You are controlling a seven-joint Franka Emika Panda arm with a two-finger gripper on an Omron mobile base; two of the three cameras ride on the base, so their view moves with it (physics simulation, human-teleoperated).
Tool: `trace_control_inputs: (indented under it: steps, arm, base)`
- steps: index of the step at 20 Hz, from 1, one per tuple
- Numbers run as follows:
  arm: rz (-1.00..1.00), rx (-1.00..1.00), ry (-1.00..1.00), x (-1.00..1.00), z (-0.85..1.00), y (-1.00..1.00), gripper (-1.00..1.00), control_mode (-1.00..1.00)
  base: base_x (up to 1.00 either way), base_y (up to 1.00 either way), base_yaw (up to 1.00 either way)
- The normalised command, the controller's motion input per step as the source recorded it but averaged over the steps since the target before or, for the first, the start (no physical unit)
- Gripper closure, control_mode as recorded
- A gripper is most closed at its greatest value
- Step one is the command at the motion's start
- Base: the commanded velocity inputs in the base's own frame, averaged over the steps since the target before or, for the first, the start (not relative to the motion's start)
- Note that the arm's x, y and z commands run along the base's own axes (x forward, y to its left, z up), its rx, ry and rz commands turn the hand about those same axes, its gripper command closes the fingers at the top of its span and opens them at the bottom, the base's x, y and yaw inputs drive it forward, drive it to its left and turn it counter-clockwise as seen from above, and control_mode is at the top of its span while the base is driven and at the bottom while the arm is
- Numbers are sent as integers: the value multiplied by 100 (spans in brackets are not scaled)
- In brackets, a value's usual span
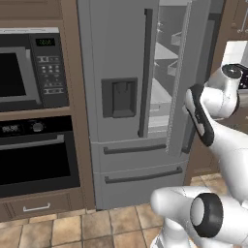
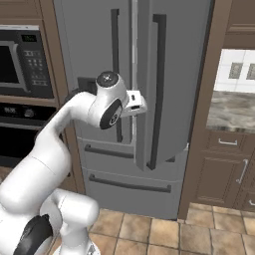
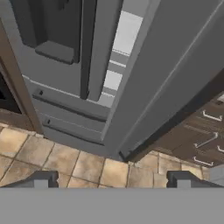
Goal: Place one of the steaks on the plate and the other in the bowl. Then place the bowl in the fridge.
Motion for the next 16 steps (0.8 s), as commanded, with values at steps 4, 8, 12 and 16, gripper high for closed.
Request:
trace_control_inputs:
  steps: [4,8,12,16]
  arm:
    - [4,-48,25,7,-3,99,-100,-100]
    - [2,-47,33,31,-13,82,-100,-100]
    - [0,-30,27,50,-13,28,-100,-100]
    - [0,-12,22,69,-32,0,-100,-100]
  base:
    - [0,0,0]
    - [0,0,0]
    - [0,0,0]
    - [0,0,0]
